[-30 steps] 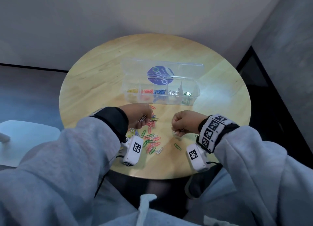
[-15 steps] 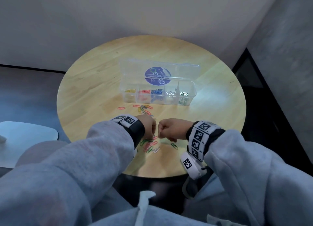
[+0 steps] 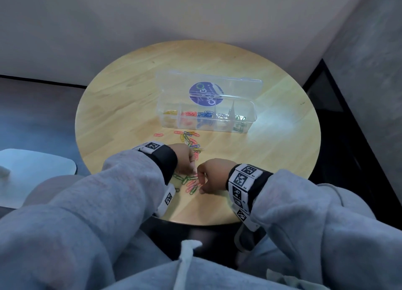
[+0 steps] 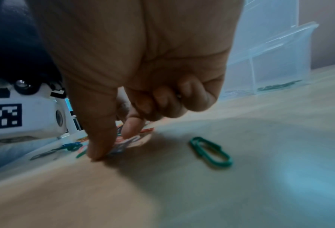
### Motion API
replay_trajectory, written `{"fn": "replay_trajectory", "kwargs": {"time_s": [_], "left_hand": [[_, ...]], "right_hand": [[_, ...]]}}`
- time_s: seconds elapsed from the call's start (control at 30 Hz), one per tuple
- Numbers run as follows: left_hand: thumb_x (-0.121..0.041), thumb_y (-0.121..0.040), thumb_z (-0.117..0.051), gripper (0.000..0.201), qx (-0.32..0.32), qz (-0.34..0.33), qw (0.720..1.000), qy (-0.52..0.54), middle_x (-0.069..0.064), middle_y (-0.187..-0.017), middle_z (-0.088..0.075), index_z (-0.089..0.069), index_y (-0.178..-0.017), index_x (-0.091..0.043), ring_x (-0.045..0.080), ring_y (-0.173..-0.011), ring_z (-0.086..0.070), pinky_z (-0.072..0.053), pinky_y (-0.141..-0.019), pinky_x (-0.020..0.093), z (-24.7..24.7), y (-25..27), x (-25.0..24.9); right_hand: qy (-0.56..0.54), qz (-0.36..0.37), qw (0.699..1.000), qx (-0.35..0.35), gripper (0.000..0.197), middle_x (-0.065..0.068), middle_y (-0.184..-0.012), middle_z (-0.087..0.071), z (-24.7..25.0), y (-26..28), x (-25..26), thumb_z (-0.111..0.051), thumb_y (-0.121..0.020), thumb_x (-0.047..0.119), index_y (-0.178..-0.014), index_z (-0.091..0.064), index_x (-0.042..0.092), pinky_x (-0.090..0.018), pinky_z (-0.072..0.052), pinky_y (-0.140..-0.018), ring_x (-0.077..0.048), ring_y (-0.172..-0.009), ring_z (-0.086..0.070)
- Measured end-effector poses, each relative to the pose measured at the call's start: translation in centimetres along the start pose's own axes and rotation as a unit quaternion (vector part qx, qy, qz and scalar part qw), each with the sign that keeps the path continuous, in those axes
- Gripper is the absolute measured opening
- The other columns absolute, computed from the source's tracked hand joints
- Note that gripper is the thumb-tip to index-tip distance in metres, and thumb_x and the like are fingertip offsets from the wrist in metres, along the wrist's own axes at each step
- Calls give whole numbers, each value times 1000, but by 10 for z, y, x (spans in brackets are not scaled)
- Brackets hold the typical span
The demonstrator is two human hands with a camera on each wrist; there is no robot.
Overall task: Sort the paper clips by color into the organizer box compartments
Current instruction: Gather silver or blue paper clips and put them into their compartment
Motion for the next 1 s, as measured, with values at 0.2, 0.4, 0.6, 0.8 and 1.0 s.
{"fn": "replay_trajectory", "kwargs": {"time_s": [0.2, 0.4, 0.6, 0.8, 1.0], "left_hand": [[-29, -83, -69, 13, -30, 11, 992, 120, -7, -61, -53, -63, -77, -20, 10, -56, -46, -37, -58, 21, 22, 14, 17], [-24, -82, -69, 19, -12, 34, 975, 221, 0, -57, -45, -58, -70, -16, 16, -50, -36, -34, -52, 21, 25, 17, 23], [-4, -86, -59, 21, 28, 44, 933, 356, 9, -71, -53, -53, -67, -11, 12, -52, -41, -35, -45, 15, 18, 21, 14], [7, -91, -42, 31, 36, 16, 874, 485, 8, -64, -49, -43, -65, -9, 5, -36, -44, -32, -34, 10, 17, 21, 10], [9, -91, -45, 24, 71, 2, 824, 562, 8, -56, -66, -48, -76, -9, 12, -46, -64, -49, -42, 13, 14, 24, 9]], "right_hand": [[38, 1, 999, 12, 12, 0, -86, -61, 1, 0, 0, -63, -85, 31, -82, -57, 21, -26, -38, -57, -20, -78, -51], [52, 13, 998, 41, 14, 0, -81, -55, 0, 4, -3, -58, -89, 30, -83, -55, 17, -25, -37, -59, -20, -74, -49], [-186, -40, 982, 15, 20, 5, -64, -59, 16, 9, -38, -70, -79, 29, -64, -59, 22, -25, -46, -62, -10, -58, -50], [-421, -48, 906, -20, 23, -3, -62, -58, 24, 15, -56, -65, -84, 3, -68, -52, 13, -14, -42, -47, -8, -48, -48], [-539, -26, 842, 24, 25, 0, -57, -57, 13, 8, -55, -49, -89, -10, -91, -61, 11, -14, -44, -44, -5, -42, -52]]}}
Point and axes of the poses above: each hand's wrist, its own y-axis away from the middle knuckle, its own z-axis out of the back of the hand, x = y × z, the point moved 4 cm from there along -y, towards the middle knuckle
